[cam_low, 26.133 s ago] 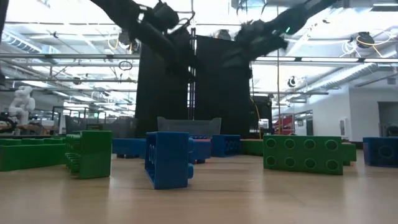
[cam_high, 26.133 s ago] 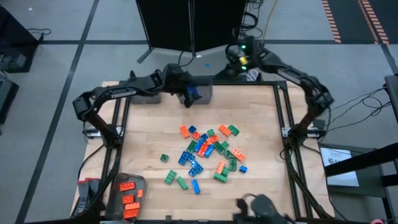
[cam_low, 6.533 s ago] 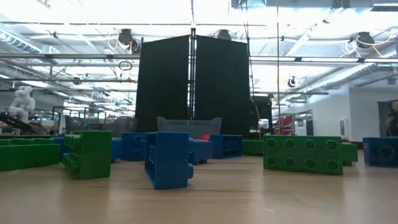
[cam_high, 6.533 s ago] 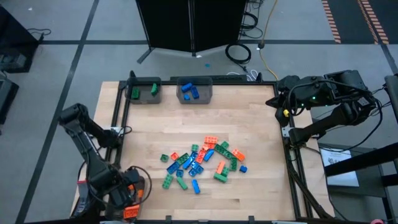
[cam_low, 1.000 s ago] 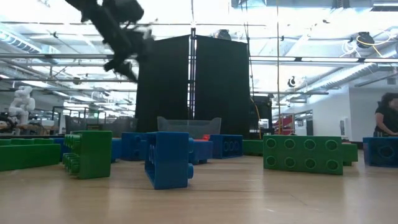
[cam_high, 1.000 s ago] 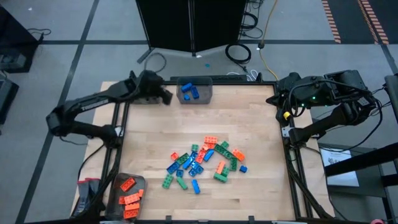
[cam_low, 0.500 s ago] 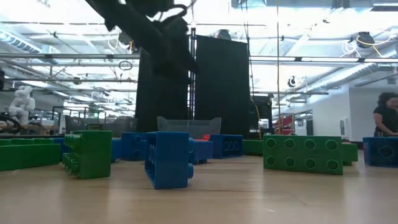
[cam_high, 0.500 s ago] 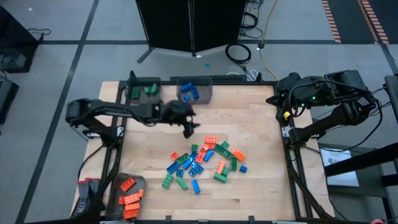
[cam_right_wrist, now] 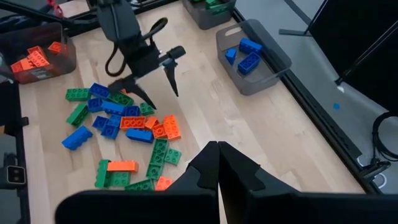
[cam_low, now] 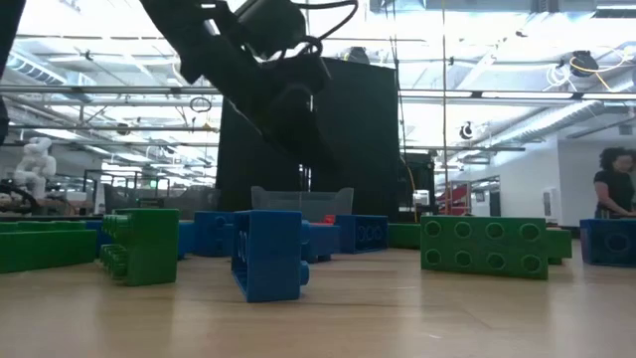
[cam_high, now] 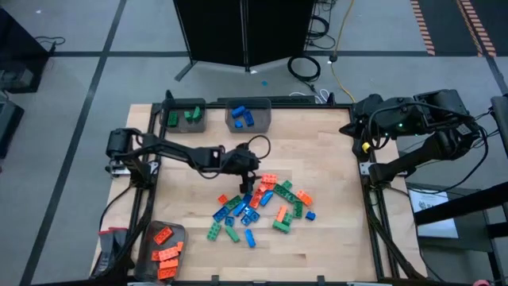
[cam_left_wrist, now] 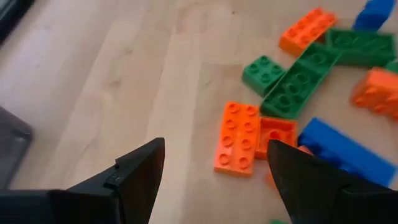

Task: Sort blocks
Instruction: Put the orange gamepiece into the bottom black bin

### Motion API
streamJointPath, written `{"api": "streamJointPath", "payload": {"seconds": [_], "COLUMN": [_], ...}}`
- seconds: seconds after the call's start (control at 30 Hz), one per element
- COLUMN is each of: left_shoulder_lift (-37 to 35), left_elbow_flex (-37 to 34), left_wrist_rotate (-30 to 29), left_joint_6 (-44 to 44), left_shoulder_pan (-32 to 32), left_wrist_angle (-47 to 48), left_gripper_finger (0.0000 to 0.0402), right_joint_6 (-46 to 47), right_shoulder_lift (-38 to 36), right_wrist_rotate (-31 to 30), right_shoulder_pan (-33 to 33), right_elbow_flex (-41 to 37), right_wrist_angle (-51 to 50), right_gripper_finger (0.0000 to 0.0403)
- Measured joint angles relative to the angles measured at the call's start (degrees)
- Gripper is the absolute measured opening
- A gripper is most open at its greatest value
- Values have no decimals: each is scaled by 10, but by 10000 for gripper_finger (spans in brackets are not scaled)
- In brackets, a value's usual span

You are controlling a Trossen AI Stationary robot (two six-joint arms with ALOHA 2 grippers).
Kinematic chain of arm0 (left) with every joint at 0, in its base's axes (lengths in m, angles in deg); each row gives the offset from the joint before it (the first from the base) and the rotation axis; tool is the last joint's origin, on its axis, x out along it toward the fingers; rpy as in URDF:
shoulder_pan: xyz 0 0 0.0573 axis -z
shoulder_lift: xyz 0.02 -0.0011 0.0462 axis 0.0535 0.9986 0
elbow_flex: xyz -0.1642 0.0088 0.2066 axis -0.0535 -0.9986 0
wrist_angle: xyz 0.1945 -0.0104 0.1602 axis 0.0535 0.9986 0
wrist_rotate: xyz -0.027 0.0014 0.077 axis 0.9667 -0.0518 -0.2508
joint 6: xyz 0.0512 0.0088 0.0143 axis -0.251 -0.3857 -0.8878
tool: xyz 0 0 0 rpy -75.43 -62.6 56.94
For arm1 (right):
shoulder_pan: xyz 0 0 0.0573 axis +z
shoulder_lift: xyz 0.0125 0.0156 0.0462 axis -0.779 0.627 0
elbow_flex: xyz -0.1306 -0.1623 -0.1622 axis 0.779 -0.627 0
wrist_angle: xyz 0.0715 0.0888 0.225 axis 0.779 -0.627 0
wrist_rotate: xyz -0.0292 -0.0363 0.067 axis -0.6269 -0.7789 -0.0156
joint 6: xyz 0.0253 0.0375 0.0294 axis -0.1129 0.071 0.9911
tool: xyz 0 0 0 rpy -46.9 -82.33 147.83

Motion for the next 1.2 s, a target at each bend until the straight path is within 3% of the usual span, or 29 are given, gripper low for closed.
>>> {"api": "streamJointPath", "payload": {"seconds": [0.2,0.43,0.73,0.97,1.2], "left_shoulder_lift": [27,55,105,149,158], "left_elbow_flex": [0,1,41,98,115], "left_wrist_rotate": [-3,45,61,78,81], "left_joint_6": [-31,-57,-71,-89,-87], "left_shoulder_pan": [-14,-23,-18,-19,-19], "left_wrist_angle": [-18,-45,-32,64,96], "left_gripper_finger": [285,285,285,285,285], "right_joint_6": [0,8,13,13,12], "right_shoulder_lift": [0,0,0,0,0], "right_wrist_rotate": [0,1,30,30,30], "right_shoulder_pan": [0,0,0,0,0], "right_elbow_flex": [0,0,0,0,0], "right_wrist_angle": [0,0,0,0,0], "right_gripper_finger": [0,0,0,0,0]}}
